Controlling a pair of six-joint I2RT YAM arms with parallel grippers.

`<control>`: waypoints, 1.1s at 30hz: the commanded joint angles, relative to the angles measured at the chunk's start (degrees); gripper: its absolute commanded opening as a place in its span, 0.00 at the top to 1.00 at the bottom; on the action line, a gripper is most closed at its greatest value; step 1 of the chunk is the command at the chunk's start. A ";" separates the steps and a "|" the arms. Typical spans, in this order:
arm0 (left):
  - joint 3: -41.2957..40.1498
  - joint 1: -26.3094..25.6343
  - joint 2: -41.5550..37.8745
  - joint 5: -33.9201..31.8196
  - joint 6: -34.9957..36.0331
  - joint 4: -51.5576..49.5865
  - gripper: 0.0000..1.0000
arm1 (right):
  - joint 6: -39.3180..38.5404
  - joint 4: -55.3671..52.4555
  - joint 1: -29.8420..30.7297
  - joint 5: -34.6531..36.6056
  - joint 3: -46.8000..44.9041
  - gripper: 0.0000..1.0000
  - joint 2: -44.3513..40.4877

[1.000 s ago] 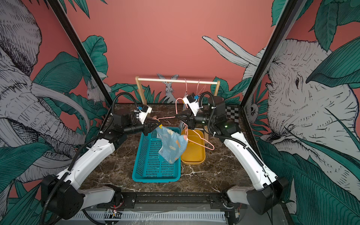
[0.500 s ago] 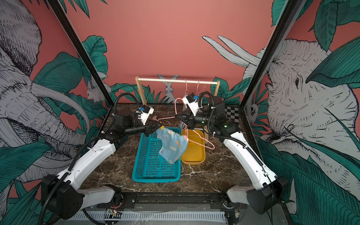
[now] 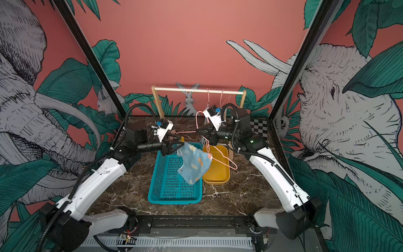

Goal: Remove the clothespins securing towels to the hanger
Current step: Adjust the clothespin on the hanger, then adjust the hanger.

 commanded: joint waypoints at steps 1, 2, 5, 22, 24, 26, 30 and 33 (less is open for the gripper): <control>2.44 -0.22 -2.15 -0.86 4.35 -4.97 0.41 | -1.70 0.85 0.27 -0.26 0.42 1.00 -0.88; 2.88 -0.22 -2.36 -0.95 5.41 -6.07 0.38 | -1.70 0.85 0.18 -0.70 0.42 1.00 -0.98; 4.35 -0.13 -2.68 -0.57 10.22 -9.82 0.38 | -1.66 0.34 0.16 -1.63 0.74 1.00 -1.02; 11.35 1.37 -0.69 0.26 35.92 -27.10 0.42 | -1.44 -0.37 -0.07 -4.01 1.03 1.00 -1.26; 12.05 2.20 0.05 -0.12 36.05 -27.47 0.43 | -1.29 -0.38 -0.08 -4.34 1.29 1.00 -1.26; 12.11 4.40 0.40 0.46 33.94 -25.85 0.44 | -1.32 -0.53 -0.08 -5.02 1.36 1.00 -1.31; 11.74 8.48 0.65 2.57 29.70 -21.16 0.41 | -2.13 -1.38 -0.08 -5.20 1.63 1.00 -1.46; 13.63 8.89 1.97 3.20 30.72 -21.85 0.40 | -2.41 -1.54 -0.08 -6.01 1.74 1.00 -1.35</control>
